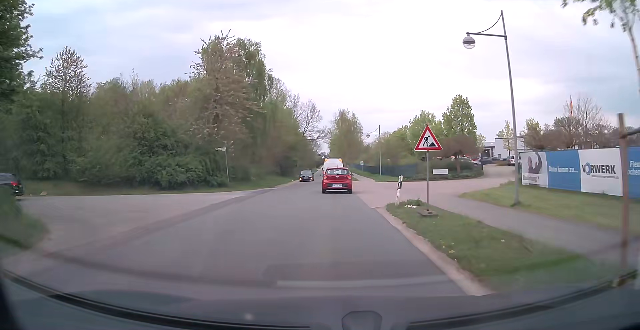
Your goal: Follow the waypoints while adhering to traffic rules and regulations
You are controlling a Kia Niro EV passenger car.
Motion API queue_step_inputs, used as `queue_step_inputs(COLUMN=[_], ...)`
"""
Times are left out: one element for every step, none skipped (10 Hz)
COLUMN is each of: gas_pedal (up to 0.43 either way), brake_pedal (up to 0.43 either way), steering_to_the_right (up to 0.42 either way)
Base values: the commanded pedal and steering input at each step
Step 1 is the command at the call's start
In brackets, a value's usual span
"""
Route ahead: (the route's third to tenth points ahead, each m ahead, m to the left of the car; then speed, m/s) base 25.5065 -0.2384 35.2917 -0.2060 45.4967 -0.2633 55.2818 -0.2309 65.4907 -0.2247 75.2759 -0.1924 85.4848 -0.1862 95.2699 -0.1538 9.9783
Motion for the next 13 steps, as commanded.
queue_step_inputs(gas_pedal=[0.157, 0.157, 0.150, 0.150, 0.150, 0.150, 0.138, 0.138, 0.138, 0.138, 0.138, 0.138, 0.138], brake_pedal=[0.000, 0.000, 0.000, 0.000, 0.000, 0.000, 0.000, 0.000, 0.000, 0.000, 0.000, 0.000, 0.000], steering_to_the_right=[-0.004, -0.004, -0.004, -0.004, -0.004, -0.004, -0.003, -0.002, -0.002, -0.002, -0.003, -0.002, -0.003])
